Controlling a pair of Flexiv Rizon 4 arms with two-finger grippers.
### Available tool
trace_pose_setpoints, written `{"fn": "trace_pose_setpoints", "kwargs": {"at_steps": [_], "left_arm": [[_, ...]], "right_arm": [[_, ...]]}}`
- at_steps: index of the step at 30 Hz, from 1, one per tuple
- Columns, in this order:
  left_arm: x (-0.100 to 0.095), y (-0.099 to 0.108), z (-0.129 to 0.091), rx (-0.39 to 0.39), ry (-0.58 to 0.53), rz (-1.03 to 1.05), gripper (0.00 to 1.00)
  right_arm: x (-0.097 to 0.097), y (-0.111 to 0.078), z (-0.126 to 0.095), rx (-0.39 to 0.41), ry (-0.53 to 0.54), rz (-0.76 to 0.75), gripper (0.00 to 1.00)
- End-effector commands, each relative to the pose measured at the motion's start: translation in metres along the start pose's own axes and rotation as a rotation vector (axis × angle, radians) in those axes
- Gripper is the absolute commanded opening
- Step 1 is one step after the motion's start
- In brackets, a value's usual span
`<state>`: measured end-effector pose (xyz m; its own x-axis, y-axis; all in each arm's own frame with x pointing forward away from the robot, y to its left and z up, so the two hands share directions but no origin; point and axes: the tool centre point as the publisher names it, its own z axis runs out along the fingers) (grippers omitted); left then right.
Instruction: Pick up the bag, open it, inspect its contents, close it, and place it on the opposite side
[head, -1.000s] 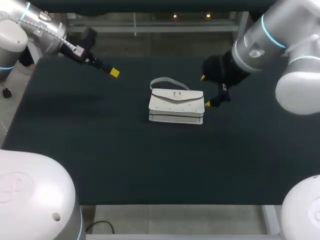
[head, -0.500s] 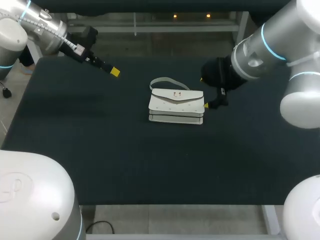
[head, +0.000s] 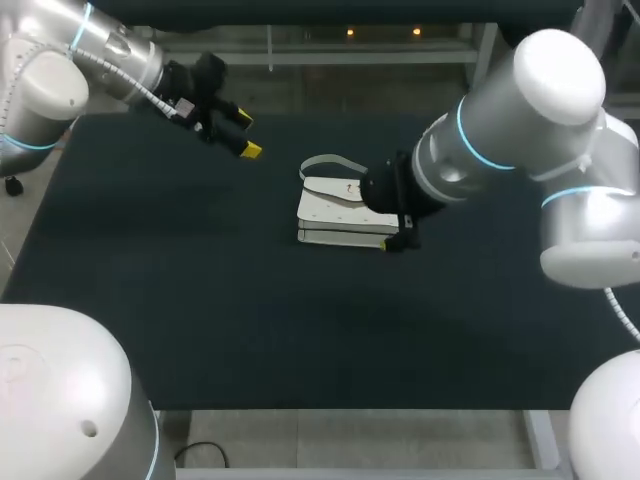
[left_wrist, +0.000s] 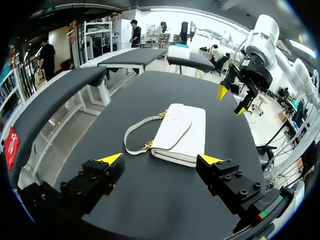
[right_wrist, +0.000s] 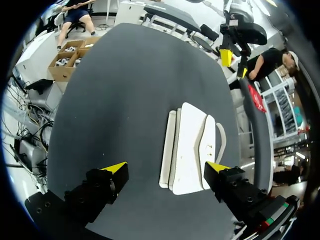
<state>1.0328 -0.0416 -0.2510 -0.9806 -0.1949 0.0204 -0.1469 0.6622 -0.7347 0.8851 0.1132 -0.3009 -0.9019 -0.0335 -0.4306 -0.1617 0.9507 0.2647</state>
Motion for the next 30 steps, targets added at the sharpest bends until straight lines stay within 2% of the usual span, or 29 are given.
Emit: {"fn": "trace_pose_setpoints", "kwargs": {"at_steps": [1, 4, 8, 11, 14, 15, 17, 22, 27, 30], "left_arm": [[-0.006, -0.001, 0.001, 0.016, 0.064, 0.103, 1.0], [-0.006, -0.001, 0.001, 0.016, 0.064, 0.103, 1.0], [-0.006, -0.001, 0.001, 0.016, 0.064, 0.103, 1.0], [-0.006, 0.004, 0.011, 0.011, 0.071, 0.193, 1.0], [-0.006, 0.006, 0.016, 0.014, 0.124, 0.319, 1.0], [-0.003, 0.009, 0.017, 0.035, 0.205, 0.427, 1.0], [-0.004, 0.013, 0.016, 0.026, 0.283, 0.509, 1.0], [-0.004, 0.013, 0.016, 0.026, 0.283, 0.509, 1.0], [0.001, 0.012, 0.021, 0.0, 0.251, 0.553, 1.0], [0.007, 0.011, 0.023, 0.017, 0.268, 0.637, 1.0]], "right_arm": [[0.011, -0.014, 0.012, -0.027, -0.259, 0.012, 1.0], [0.011, -0.023, 0.02, -0.01, -0.287, 0.029, 1.0], [0.01, -0.024, 0.029, 0.011, -0.309, 0.011, 1.0], [0.006, -0.023, 0.036, 0.048, -0.328, -0.002, 1.0], [0.003, -0.024, 0.042, 0.07, -0.334, -0.008, 1.0], [0.001, -0.025, 0.046, 0.086, -0.34, -0.009, 1.0], [0.0, -0.026, 0.05, 0.101, -0.345, -0.011, 1.0], [-0.005, -0.031, 0.058, 0.156, -0.358, -0.013, 1.0], [-0.011, -0.038, 0.059, 0.156, -0.37, -0.008, 1.0], [-0.015, -0.04, 0.059, 0.151, -0.372, -0.009, 0.9]]}}
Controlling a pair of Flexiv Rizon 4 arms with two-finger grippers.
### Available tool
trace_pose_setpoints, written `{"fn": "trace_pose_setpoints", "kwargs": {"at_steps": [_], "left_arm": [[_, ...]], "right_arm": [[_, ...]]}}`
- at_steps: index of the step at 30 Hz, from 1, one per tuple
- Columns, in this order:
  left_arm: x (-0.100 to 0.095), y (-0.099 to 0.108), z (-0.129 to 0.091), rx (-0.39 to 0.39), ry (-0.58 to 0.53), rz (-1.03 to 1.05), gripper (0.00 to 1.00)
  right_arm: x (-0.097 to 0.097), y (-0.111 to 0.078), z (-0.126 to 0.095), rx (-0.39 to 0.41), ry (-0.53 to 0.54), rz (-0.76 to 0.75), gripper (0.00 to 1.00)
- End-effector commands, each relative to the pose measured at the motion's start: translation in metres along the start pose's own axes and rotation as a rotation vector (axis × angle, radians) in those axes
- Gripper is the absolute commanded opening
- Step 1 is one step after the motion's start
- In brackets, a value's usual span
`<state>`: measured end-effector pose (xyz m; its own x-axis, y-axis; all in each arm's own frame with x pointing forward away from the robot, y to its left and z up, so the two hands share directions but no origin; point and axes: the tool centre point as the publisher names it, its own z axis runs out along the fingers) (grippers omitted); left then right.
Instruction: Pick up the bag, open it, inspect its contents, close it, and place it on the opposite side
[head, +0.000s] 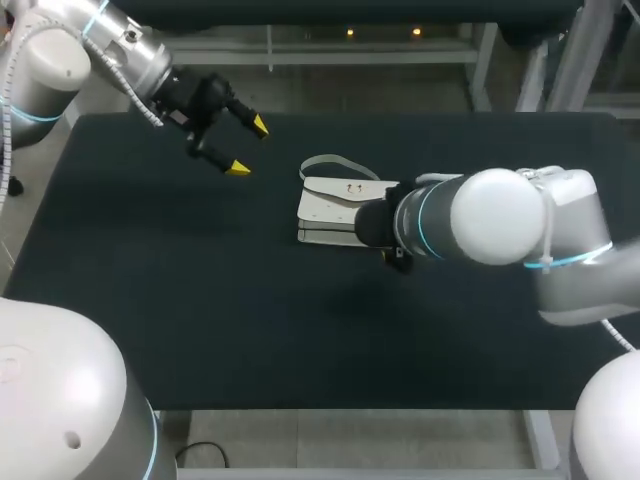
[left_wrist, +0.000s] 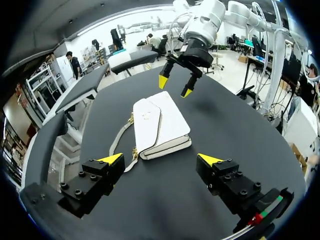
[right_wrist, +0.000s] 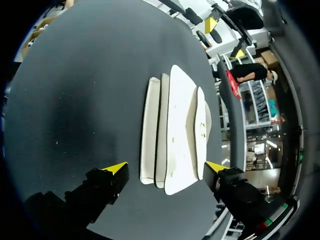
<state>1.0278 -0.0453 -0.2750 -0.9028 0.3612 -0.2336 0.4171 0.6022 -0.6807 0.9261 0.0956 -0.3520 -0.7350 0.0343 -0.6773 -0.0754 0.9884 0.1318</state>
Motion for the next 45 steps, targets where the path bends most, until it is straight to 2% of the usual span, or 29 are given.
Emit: {"fn": "trace_pose_setpoints", "kwargs": {"at_steps": [1, 6, 9, 11, 30, 45], "left_arm": [[-0.001, -0.005, 0.005, 0.012, 0.034, 0.078, 1.0], [-0.001, -0.007, 0.009, 0.033, 0.03, 0.123, 1.0], [0.001, -0.007, 0.013, 0.038, 0.037, 0.164, 1.0], [0.003, -0.008, 0.016, 0.048, 0.04, 0.189, 1.0], [0.001, -0.008, 0.034, 0.054, 0.094, 0.209, 1.0], [0.002, -0.005, 0.036, 0.049, 0.107, 0.203, 1.0]], "right_arm": [[0.0, -0.003, 0.005, -0.014, -0.066, 0.002, 0.88], [-0.003, -0.007, 0.009, -0.02, -0.064, 0.004, 0.64], [-0.003, -0.01, 0.012, -0.023, -0.059, 0.006, 0.6], [-0.002, -0.013, 0.015, -0.023, -0.054, 0.011, 0.52], [0.0, -0.014, 0.025, -0.036, -0.056, 0.051, 0.44], [-0.005, -0.01, 0.036, -0.023, -0.06, 0.053, 0.29]]}}
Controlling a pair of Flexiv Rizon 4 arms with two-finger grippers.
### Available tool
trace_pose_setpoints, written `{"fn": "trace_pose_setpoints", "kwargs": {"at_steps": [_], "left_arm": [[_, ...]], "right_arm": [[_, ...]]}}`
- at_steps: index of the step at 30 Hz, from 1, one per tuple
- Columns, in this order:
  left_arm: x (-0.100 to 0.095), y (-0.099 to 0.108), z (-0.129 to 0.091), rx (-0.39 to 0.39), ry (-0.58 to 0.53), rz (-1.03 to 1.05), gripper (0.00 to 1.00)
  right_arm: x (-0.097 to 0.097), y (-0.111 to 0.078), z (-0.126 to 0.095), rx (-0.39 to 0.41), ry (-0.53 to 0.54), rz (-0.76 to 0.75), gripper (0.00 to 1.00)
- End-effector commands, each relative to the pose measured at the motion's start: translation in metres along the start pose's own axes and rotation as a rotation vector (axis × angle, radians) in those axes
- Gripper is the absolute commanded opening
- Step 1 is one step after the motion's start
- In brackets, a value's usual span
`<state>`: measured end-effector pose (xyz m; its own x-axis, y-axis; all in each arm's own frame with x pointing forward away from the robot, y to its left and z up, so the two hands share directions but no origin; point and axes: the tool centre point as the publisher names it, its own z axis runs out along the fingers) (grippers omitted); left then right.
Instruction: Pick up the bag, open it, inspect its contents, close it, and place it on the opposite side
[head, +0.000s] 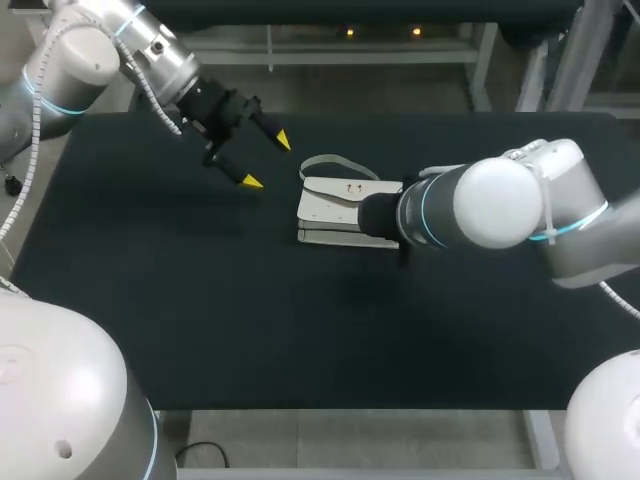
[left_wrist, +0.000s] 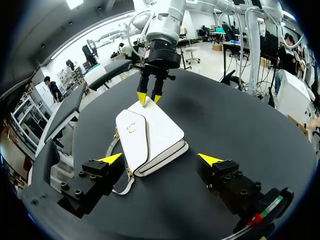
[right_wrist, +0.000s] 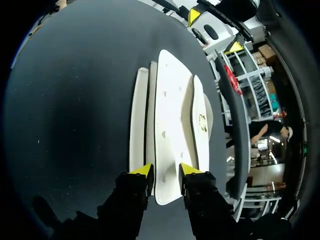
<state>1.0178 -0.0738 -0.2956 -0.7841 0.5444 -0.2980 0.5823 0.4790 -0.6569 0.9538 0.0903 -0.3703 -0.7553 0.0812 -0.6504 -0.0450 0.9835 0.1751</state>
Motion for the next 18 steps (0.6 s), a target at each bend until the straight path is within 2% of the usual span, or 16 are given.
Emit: {"fn": "trace_pose_setpoints", "kwargs": {"at_steps": [1, 3, 5, 6, 15, 18], "left_arm": [[-0.0016, 0.0023, 0.0007, 0.005, 0.004, -0.001, 1.0], [-0.0016, 0.0023, 0.0008, 0.006, 0.005, 0.001, 1.0], [-0.0015, 0.0026, 0.0009, 0.006, 0.005, 0.001, 1.0], [-0.0014, 0.0028, 0.0009, 0.006, 0.005, 0.001, 1.0], [0.0015, 0.0005, 0.003, 0.009, -0.001, 0.026, 1.0], [-0.0017, -0.0051, 0.0056, 0.017, 0.052, 0.027, 1.0]], "right_arm": [[0.0025, -0.0005, 0.0054, -0.013, -0.086, 0.002, 0.27], [0.0018, -0.0006, 0.0063, -0.013, -0.086, 0.004, 0.22], [0.0016, -0.0007, 0.0067, -0.012, -0.086, 0.006, 0.02], [0.0016, -0.0007, 0.0067, -0.012, -0.087, 0.006, 0.0], [0.0029, 0.0007, 0.0051, -0.014, -0.09, 0.007, 0.0], [0.0033, 0.0018, 0.004, -0.009, -0.092, 0.009, 0.0]]}}
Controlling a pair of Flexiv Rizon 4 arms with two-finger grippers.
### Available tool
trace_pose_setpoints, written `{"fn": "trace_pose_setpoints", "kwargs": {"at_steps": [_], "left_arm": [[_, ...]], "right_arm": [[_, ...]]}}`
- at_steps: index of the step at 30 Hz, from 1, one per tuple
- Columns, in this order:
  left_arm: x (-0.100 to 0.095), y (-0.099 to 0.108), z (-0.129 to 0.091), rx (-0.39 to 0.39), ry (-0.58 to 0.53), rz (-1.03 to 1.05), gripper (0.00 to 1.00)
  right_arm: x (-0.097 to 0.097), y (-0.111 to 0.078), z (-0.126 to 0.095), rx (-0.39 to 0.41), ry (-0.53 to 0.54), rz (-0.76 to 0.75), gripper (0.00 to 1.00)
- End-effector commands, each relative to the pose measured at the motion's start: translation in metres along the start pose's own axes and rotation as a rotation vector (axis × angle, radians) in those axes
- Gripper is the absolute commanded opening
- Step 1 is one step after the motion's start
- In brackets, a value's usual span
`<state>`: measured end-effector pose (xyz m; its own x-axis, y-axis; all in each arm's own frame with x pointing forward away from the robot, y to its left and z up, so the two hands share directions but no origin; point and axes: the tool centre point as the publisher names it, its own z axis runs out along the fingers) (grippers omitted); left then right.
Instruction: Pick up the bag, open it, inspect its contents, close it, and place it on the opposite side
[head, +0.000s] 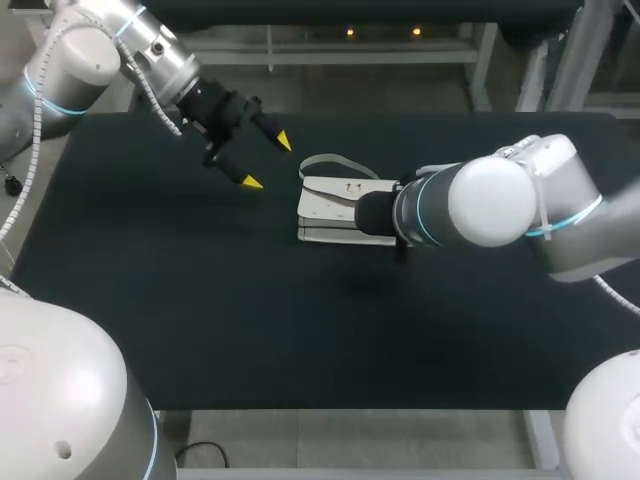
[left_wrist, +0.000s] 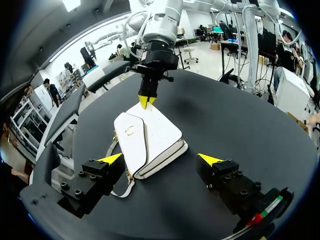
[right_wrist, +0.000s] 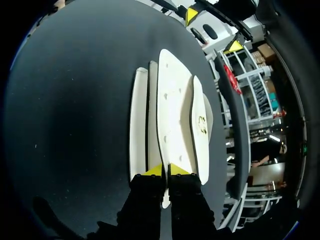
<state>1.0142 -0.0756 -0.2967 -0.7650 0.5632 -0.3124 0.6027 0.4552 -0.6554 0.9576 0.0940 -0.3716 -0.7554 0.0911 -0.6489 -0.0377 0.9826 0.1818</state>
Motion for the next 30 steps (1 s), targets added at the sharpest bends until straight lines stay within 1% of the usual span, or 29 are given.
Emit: {"fn": "trace_pose_setpoints", "kwargs": {"at_steps": [1, 12, 14, 15, 17, 19, 20, 22, 26, 29, 30], "left_arm": [[-0.004, -0.003, 0.003, 0.007, 0.044, -0.003, 1.0], [-0.004, -0.003, 0.003, 0.007, 0.044, -0.003, 1.0], [-0.006, -0.006, 0.012, 0.004, -0.009, 0.035, 1.0], [-0.008, -0.008, 0.016, -0.009, -0.048, 0.075, 1.0], [-0.013, -0.01, 0.02, 0.013, -0.091, 0.121, 1.0], [-0.019, -0.013, 0.024, -0.017, -0.154, 0.175, 1.0], [-0.02, -0.014, 0.025, 0.016, -0.142, 0.189, 1.0], [-0.025, -0.018, 0.028, -0.01, -0.177, 0.219, 1.0], [-0.032, -0.028, 0.033, -0.022, -0.169, 0.225, 1.0], [-0.035, -0.034, 0.038, -0.046, -0.14, 0.234, 1.0], [-0.035, -0.035, 0.041, -0.054, -0.134, 0.233, 0.98]], "right_arm": [[0.005, -0.002, 0.0, -0.009, -0.092, -0.001, 0.0], [0.005, -0.002, 0.0, -0.009, -0.092, -0.001, 0.0], [0.005, -0.002, 0.0, -0.009, -0.092, -0.001, 0.0], [0.005, -0.002, 0.0, -0.009, -0.092, -0.001, 0.0], [0.005, -0.002, 0.0, -0.009, -0.092, -0.001, 0.0], [0.005, -0.002, 0.0, -0.009, -0.092, -0.001, 0.0], [0.005, -0.002, 0.0, -0.009, -0.092, -0.001, 0.0], [0.005, -0.002, 0.0, -0.009, -0.092, -0.001, 0.0], [0.005, -0.002, 0.0, -0.009, -0.092, -0.001, 0.0], [0.005, -0.002, 0.0, -0.009, -0.092, -0.001, 0.0], [0.005, -0.002, 0.0, -0.009, -0.092, -0.001, 0.0]]}}
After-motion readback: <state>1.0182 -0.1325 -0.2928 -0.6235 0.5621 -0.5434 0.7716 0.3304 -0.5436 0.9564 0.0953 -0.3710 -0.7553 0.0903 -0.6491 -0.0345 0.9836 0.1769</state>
